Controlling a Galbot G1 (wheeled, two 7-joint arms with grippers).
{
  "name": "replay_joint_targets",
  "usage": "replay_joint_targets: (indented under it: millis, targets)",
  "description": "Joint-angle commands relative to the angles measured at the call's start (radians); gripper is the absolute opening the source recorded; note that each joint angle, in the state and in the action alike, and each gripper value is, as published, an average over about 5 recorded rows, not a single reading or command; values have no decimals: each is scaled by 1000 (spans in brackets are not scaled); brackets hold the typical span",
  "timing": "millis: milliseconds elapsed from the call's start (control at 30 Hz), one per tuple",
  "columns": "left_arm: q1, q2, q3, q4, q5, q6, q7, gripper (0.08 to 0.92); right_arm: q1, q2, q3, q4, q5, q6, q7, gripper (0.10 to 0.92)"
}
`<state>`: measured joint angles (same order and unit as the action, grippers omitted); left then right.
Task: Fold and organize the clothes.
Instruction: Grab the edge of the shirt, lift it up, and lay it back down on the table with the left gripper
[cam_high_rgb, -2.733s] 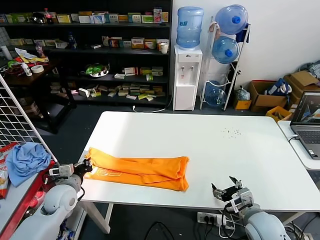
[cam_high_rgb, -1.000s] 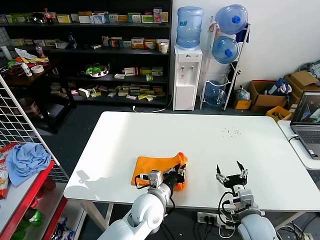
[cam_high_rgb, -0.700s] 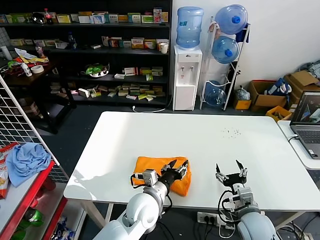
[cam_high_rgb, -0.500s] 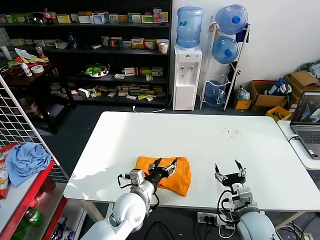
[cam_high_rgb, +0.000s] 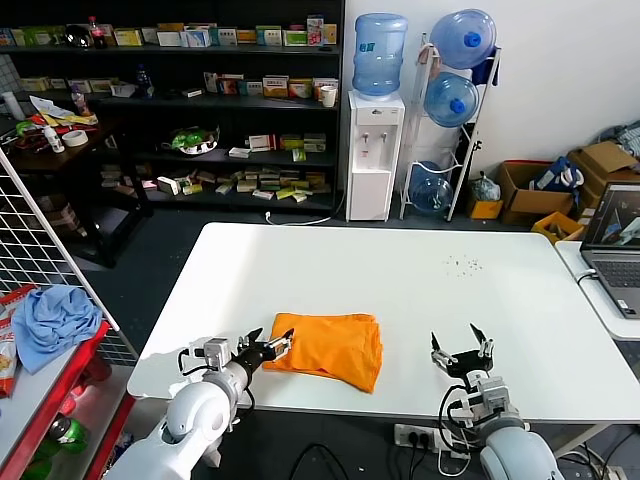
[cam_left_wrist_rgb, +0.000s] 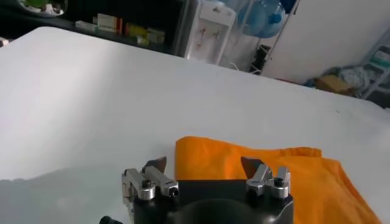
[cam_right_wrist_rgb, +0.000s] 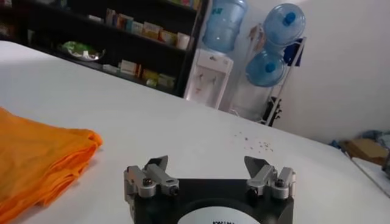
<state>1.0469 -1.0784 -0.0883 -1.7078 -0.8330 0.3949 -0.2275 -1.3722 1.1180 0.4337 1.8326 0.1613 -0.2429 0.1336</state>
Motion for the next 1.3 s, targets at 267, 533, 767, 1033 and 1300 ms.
replay_joint_targets:
  millis: [267,533,767,1033,1300]
  targets:
    - [-34,14,-47,132,-29,63,168,823,-3,-1,1,1,2,-7,-7,823]
    - [-36,-1,-28,128,-30,67,170,823,2,6,-4,1,1,-12,-5,823]
    - [-40,-10,-19,126,-23,68,179,788,9,8,-6,3,1,-17,-2,823]
    - [-35,-10,-17,111,-21,65,183,560,14,11,-8,3,2,-20,0,823]
    - [-25,-13,-27,99,-10,39,182,334,13,10,-8,5,4,-20,0,823]
